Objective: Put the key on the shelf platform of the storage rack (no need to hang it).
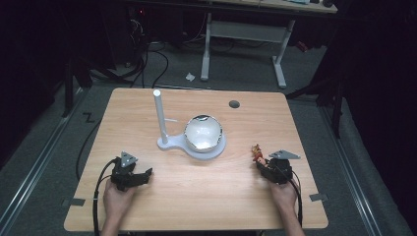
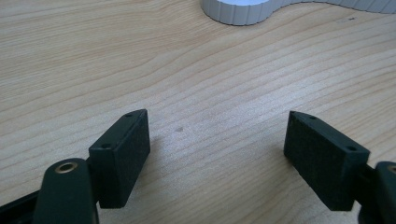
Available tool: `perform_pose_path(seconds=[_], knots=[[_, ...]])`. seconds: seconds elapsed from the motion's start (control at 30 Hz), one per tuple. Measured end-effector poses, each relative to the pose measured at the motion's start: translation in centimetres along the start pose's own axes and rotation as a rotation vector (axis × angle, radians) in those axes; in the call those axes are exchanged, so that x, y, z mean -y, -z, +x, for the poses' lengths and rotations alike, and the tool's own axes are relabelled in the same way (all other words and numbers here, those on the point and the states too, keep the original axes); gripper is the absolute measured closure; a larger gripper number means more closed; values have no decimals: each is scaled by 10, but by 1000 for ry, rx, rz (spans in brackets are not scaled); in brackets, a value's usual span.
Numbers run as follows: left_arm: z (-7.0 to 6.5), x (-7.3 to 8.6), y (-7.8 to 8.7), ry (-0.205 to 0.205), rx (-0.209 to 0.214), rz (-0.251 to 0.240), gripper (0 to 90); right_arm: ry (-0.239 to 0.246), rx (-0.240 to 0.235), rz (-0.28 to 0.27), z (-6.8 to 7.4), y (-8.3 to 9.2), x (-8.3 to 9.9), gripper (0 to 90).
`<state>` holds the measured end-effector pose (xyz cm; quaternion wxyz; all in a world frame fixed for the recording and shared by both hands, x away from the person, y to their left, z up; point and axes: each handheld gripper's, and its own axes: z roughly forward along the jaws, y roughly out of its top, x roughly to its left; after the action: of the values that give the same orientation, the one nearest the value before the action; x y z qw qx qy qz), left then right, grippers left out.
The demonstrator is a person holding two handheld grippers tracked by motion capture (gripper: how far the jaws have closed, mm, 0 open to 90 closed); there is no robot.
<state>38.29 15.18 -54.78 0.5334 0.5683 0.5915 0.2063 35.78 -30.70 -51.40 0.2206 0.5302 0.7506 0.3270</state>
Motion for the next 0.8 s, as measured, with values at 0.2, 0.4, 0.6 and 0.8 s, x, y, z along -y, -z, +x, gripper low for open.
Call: perform_pose_path(seconds=[0.2,0.4,0.6,0.8], knots=[[0,0,0,0,0,0,229,13,-10,-23,-1,15,-6,664],[0,0,0,0,0,0,229,44,-19,-49,4,26,-15,664],[0,0,0,1,0,-1,229,55,-43,-74,8,34,-22,664],[0,0,0,0,0,0,229,70,-70,-86,14,40,-29,664]])
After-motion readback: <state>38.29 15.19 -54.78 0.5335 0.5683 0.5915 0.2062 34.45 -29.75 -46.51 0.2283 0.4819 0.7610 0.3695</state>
